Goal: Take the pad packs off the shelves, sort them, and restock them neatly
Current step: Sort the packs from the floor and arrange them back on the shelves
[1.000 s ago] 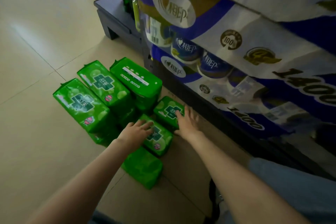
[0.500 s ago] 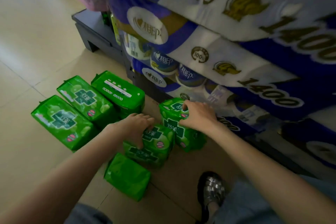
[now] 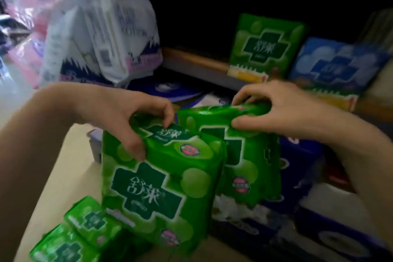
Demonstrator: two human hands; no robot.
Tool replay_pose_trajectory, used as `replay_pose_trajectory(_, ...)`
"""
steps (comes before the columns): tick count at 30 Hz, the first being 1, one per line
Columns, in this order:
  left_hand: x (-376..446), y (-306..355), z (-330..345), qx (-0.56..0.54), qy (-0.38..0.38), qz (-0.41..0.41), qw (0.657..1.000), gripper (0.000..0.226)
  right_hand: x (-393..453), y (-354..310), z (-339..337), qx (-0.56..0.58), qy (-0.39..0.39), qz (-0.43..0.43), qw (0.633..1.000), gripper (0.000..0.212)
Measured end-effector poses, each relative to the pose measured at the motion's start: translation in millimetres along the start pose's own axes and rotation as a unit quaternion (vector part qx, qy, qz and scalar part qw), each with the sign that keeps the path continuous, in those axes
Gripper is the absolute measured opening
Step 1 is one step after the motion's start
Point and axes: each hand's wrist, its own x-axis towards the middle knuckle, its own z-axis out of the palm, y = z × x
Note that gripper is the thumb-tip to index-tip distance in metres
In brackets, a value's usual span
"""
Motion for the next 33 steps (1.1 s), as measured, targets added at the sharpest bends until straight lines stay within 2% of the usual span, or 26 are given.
replay_pose_trajectory(4,10.3,56.4,-35.0,0.004,0.182,0.086,0.979,0.061,0.8,3.6,-69.3,-0.037,0.221,-0.033,0.974,0.035)
replay_pose_trajectory(9,43.8,100.4,-74.5,0.019,0.372,0.159,0.914,0.053,24.5,20.4,-144.1,-0.08,0.396,-0.051,0.913,0.032)
replay_pose_trajectory(11,57.3,113.5,-89.0,0.04,0.441,0.179,0.878,0.05,44.1,34.7,-163.9,-0.111,0.437,-0.04,0.891,0.035)
replay_pose_trajectory(15,86.1,127.7,-115.7,0.085,0.533,0.191,0.82,0.046,100.6,71.7,-175.3,-0.166,0.434,0.003,0.886,0.038)
replay_pose_trajectory(18,105.6,128.5,-130.5,0.097,0.559,0.168,0.806,0.044,133.0,98.5,-171.4,-0.155,0.414,0.053,0.895,0.041)
replay_pose_trajectory(20,114.4,129.8,-136.4,0.095,0.563,0.158,0.806,0.041,140.9,111.1,-164.2,-0.158,0.388,0.086,0.904,0.058)
replay_pose_trajectory(23,121.5,128.7,-140.2,0.091,0.568,0.159,0.802,0.044,142.4,121.4,-147.0,-0.167,0.363,0.082,0.913,0.086)
replay_pose_trajectory(25,124.5,125.6,-142.3,0.089,0.573,0.164,0.798,0.046,151.6,135.3,-142.0,-0.187,0.377,0.059,0.905,0.083)
replay_pose_trajectory(28,129.4,124.2,-144.1,0.085,0.569,0.164,0.801,0.046,160.4,152.5,-135.9,-0.186,0.377,0.059,0.905,0.068)
replay_pose_trajectory(30,130.8,124.3,-147.0,0.103,0.558,0.161,0.808,0.046,156.4,157.7,-128.9,-0.121,0.412,0.033,0.902,0.06)
replay_pose_trajectory(33,136.8,124.2,-152.2,0.146,0.522,0.171,0.823,0.044,136.3,153.5,-120.7,0.058,0.462,-0.094,0.88,0.065)
